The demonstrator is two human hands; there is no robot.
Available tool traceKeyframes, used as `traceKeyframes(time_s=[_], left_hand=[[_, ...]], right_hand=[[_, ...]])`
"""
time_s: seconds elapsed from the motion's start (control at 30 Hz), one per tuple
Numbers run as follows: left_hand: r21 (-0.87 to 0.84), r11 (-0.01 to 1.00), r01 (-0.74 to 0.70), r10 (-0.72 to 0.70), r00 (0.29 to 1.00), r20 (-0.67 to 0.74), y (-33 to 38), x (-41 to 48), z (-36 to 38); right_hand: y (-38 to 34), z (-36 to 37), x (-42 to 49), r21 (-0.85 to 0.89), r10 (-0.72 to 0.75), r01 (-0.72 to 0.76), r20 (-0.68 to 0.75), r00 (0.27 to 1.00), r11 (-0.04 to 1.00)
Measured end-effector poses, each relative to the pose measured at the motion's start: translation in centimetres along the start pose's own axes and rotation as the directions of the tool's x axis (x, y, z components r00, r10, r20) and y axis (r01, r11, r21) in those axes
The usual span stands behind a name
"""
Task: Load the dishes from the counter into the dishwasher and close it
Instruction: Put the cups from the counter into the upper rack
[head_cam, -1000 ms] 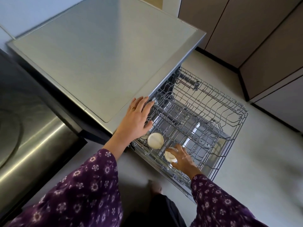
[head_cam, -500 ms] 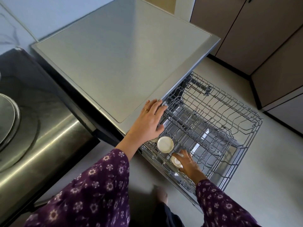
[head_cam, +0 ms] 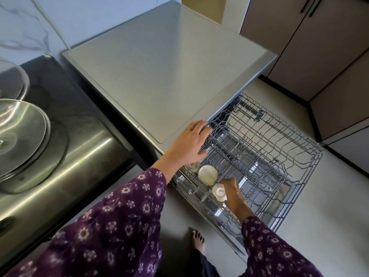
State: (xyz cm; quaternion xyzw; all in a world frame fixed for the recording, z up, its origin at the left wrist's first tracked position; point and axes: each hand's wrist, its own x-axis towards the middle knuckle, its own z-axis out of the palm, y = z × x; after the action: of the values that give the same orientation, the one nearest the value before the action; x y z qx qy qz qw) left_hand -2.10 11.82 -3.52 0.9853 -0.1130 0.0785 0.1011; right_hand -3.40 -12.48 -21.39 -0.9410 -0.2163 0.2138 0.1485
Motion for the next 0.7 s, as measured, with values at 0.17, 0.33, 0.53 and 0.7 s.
traceKeyframes(time_s=[0.17,0.33,0.53,0.7], left_hand=[[-0.018,0.993,0.120,-0.120,0.992,-0.030,-1.0,-3.6,-3.8],[0.010,0.975,0.221,-0.219,0.971,-0.094,-3.3,-9.2,-9.8],[-0.003,0.901,0.434,-0.417,0.864,-0.282,-7.3,-20.7,-17.4],[-0.041,0.746,0.665,-0.627,0.679,-0.383,-10.4,-36.5,-23.0]], right_hand=[[-4.3,-4.3,-1.1,0.029,-0.111,0.124,-0.293,0.950,0.992],[-16.2,-9.2,-3.5,0.133,-0.408,0.498,-0.415,0.813,0.857],[-34.4,-12.7,-7.2,0.233,-0.659,0.726,-0.310,0.686,0.646],[-48.9,-11.6,-10.0,0.284,-0.781,0.807,-0.226,0.582,0.518]])
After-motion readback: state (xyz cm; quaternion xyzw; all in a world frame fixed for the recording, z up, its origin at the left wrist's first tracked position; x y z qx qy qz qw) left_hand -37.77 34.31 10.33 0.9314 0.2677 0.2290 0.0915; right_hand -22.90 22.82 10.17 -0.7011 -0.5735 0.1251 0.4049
